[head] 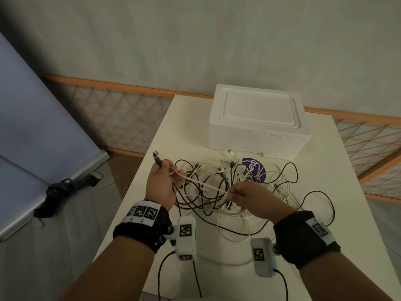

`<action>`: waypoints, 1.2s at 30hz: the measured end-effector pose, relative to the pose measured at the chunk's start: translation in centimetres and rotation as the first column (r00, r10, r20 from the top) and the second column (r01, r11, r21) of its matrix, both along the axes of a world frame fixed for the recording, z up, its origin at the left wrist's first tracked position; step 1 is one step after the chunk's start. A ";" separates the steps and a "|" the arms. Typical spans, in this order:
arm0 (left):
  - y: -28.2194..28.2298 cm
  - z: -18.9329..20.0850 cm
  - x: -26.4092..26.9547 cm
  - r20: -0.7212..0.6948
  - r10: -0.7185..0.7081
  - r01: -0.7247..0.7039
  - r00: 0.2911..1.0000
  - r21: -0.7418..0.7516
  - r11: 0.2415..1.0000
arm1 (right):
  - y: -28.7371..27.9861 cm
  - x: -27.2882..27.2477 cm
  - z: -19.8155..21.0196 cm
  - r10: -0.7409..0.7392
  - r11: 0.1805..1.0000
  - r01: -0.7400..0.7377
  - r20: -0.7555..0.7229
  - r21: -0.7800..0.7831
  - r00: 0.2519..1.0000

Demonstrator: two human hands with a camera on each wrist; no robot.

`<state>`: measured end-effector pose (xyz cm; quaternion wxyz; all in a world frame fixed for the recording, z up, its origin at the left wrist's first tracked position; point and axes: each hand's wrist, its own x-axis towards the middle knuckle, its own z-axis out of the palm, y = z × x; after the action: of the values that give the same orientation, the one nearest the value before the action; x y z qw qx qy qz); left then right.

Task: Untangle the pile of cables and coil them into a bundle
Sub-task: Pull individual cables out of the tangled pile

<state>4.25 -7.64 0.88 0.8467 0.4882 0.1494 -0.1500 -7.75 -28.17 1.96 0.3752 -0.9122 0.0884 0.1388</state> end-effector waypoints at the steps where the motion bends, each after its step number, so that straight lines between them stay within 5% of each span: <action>1: 0.1 0.1 0.3 0.028 0.019 -0.019 0.999 0.010 1.000 | 0.2 0.1 0.2 0.005 1.000 -0.005 -0.004 0.004 1.000; 5: 0.6 1.2 1.2 0.152 -0.026 0.018 0.988 0.050 0.999 | 0.7 0.6 2.1 -0.164 0.970 0.145 0.086 0.193 0.983; 7: 0.2 1.5 0.5 0.133 -0.227 0.202 0.965 0.177 0.963 | 0.5 1.0 2.9 -0.383 0.831 0.305 0.081 0.465 0.920; 10: -1.6 0.8 -2.4 0.019 -0.598 0.530 0.802 0.439 0.725 | 0.8 1.9 3.9 -0.532 0.651 0.372 0.049 0.661 0.845; 13: -3.3 -0.4 -4.7 -0.009 -0.808 0.647 0.589 0.603 0.466 | 2.0 2.4 4.4 -0.507 0.618 0.329 0.041 0.714 0.861; 15: -3.3 -0.5 -4.9 -0.016 -0.842 0.702 0.539 0.561 0.439 | 2.1 2.2 4.4 -0.538 0.607 0.333 0.064 0.722 0.841; 17: -2.1 -0.3 -4.0 -0.035 -0.834 0.738 0.551 0.485 0.468 | 1.0 1.7 4.3 -0.645 0.576 0.401 0.095 0.712 0.758; 18: -1.3 -0.1 -3.4 -0.062 -0.851 0.747 0.522 0.516 0.420 | 0.2 1.4 4.2 -0.710 0.542 0.455 0.095 0.706 0.698; 21: 1.2 -0.2 -1.7 -0.241 -0.921 0.623 0.304 0.782 0.001 | -3.2 0.9 2.6 -0.810 0.513 0.636 0.079 0.576 0.582; 22: 1.8 -0.5 -1.3 -0.277 -0.911 0.583 0.304 0.811 -0.052 | -4.0 1.0 1.7 -0.784 0.579 0.678 0.082 0.452 0.615; 24: 2.2 -1.1 -0.6 -0.268 -0.889 0.563 0.373 0.826 -0.013 | -4.4 1.1 0.5 -0.617 0.785 0.620 0.079 -0.008 0.783; 25: 1.9 -1.0 -0.6 -0.252 -0.888 0.545 0.385 0.838 -0.002 | -3.6 1.1 0.3 -0.535 0.810 0.539 0.085 -0.231 0.841; 27: 0.4 -0.5 -0.7 -0.225 -0.911 0.481 0.345 0.876 -0.034 | -1.2 1.2 0.3 -0.360 0.807 0.407 0.191 -0.427 0.913; 31: -2.8 0.7 -1.3 -0.143 -0.924 0.348 0.355 0.937 -0.011 | 3.5 2.2 0.2 -0.081 0.904 0.173 0.239 -0.391 0.967; 34: -3.4 0.9 -1.3 -0.057 -0.917 0.351 0.394 0.932 0.093 | 4.1 2.9 0.1 0.077 0.932 -0.020 0.143 -0.362 0.987; 36: -3.1 0.8 -1.3 -0.012 -0.908 0.394 0.418 0.903 0.170 | 3.0 3.0 0.9 0.067 0.929 -0.019 0.117 -0.369 0.991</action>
<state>2.95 -10.74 1.68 0.3539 0.8409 -0.2904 -0.2885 -4.76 -25.17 2.83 0.1999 -0.9749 0.0687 0.0695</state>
